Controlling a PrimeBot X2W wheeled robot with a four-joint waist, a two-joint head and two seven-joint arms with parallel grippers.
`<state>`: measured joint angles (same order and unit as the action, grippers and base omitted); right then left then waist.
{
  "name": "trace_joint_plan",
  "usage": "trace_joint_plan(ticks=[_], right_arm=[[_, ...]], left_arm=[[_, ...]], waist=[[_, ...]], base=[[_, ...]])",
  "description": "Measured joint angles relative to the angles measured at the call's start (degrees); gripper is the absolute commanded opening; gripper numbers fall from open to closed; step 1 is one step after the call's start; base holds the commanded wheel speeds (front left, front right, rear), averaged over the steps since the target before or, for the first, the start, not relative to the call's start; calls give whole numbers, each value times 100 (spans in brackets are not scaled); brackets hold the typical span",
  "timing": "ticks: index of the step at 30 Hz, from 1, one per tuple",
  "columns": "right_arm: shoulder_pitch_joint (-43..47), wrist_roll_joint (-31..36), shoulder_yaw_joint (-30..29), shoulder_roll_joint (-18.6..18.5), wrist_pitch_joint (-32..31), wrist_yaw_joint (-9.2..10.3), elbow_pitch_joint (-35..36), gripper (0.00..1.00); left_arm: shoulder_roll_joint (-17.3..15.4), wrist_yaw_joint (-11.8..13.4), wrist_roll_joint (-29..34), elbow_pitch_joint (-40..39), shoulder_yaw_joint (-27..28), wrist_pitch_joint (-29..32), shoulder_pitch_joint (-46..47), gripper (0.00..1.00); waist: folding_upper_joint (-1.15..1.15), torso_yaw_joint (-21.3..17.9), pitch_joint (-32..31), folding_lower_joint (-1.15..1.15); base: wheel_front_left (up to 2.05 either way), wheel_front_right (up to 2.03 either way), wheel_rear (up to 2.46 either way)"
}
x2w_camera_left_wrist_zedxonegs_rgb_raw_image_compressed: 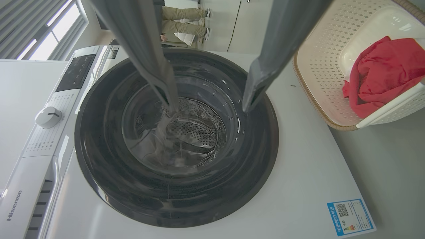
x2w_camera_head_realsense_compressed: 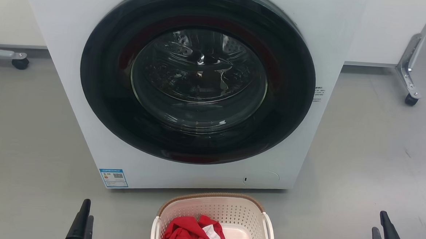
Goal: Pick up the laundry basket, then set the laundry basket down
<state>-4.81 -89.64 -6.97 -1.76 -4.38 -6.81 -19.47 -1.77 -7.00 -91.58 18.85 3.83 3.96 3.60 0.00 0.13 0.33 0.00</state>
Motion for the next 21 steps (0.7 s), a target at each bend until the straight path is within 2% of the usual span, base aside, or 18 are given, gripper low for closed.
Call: trace_joint_plan(ticks=[10,21], right_arm=[[-172,458,185,-108,267,0,-46,100],[-307,1541,611,-370,556,33,-109,100]], left_arm=[[-77,0,435,-59,-193,-267,140,100],[-244,9,1436,-115,-489,-516,314,100]], waist=[[0,14,10,0],[0,38,3,0]], base=[[0,0,0],[0,0,0]])
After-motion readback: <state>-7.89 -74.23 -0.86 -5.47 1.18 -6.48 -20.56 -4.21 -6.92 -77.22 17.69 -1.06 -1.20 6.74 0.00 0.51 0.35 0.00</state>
